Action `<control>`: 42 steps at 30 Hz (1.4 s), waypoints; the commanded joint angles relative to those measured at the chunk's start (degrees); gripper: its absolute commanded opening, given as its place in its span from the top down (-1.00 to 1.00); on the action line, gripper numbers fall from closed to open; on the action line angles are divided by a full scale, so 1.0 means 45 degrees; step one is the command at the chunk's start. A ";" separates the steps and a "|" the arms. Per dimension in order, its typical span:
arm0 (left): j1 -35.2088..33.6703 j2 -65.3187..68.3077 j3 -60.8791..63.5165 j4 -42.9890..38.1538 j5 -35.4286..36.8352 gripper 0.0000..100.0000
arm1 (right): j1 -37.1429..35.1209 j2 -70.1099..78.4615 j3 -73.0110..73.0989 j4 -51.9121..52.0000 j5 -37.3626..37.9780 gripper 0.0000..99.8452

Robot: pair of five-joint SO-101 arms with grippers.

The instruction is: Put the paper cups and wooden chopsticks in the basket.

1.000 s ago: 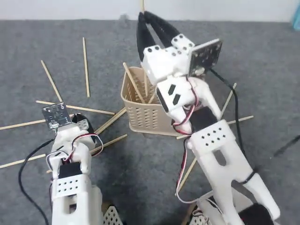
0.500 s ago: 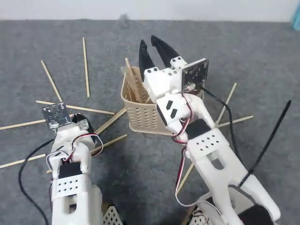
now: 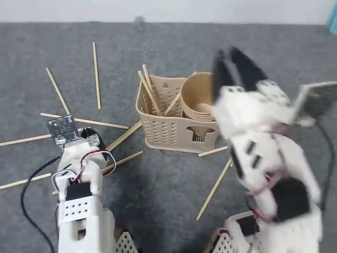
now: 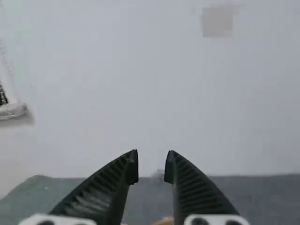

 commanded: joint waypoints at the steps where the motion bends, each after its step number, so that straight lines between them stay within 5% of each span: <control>1: -0.0078 -0.0215 -0.0068 -0.0391 -0.0098 0.97 | 0.1592 0.0400 -0.2051 0.3507 -0.0215 0.78; 7: -0.0098 -0.0215 -0.0049 -0.0332 -0.0098 0.97 | 0.3995 0.1788 -0.2286 0.4952 -0.1114 0.79; 18: -0.0098 -0.0215 -0.0049 -0.0332 -0.0098 0.97 | 0.5265 0.6984 -0.2344 0.6046 -0.1250 0.79; 37: -0.0098 -0.0215 -0.0049 -0.0352 -0.0098 0.97 | 0.6261 1.5502 -0.2598 -0.1358 -0.1074 0.79; 42: -0.0078 -0.0215 -0.0049 -0.0371 -0.0098 0.97 | 0.6320 1.7885 -0.4415 -0.1631 -0.0567 0.78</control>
